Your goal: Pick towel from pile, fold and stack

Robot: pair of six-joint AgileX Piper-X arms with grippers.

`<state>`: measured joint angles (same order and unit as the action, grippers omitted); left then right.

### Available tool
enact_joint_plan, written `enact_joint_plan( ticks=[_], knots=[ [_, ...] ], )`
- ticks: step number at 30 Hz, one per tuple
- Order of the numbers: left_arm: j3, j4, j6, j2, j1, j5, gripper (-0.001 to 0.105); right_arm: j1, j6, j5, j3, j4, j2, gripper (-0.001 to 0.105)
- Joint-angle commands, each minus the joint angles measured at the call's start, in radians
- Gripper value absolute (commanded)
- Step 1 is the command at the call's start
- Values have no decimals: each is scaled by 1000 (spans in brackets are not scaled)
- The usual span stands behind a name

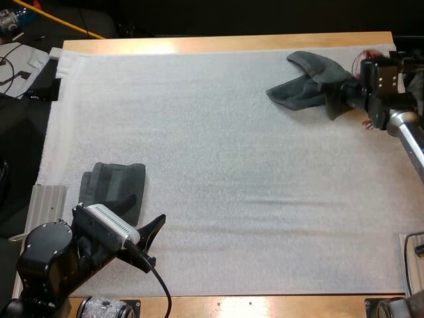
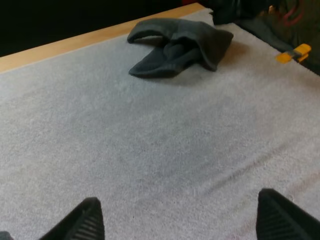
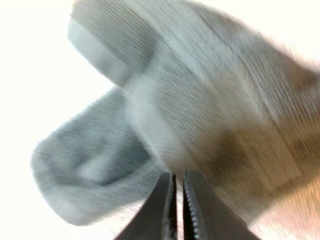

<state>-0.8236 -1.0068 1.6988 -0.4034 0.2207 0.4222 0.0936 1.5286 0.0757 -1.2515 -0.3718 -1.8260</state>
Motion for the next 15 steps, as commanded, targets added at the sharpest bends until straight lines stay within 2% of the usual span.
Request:
enact_joint_plan(
  ticks=[1, 8, 10, 13, 15],
  knots=[
    [-6, 5, 10, -3, 4, 4, 62, 11, 53, -2, -8, -18, 75, 0],
    [-6, 11, 8, -2, 5, 7, 62, 16, 58, -9, -9, -35, 98, 2],
    [-6, 12, 10, -3, 4, 7, 62, 17, 54, -9, -12, -33, 93, 14],
    [-6, 9, 10, -5, 5, 8, 62, 20, 47, -11, -14, -25, 86, 47],
    [-6, 9, 11, -5, 5, 9, 62, 23, 47, -9, -15, -23, 81, 63]
  ],
)
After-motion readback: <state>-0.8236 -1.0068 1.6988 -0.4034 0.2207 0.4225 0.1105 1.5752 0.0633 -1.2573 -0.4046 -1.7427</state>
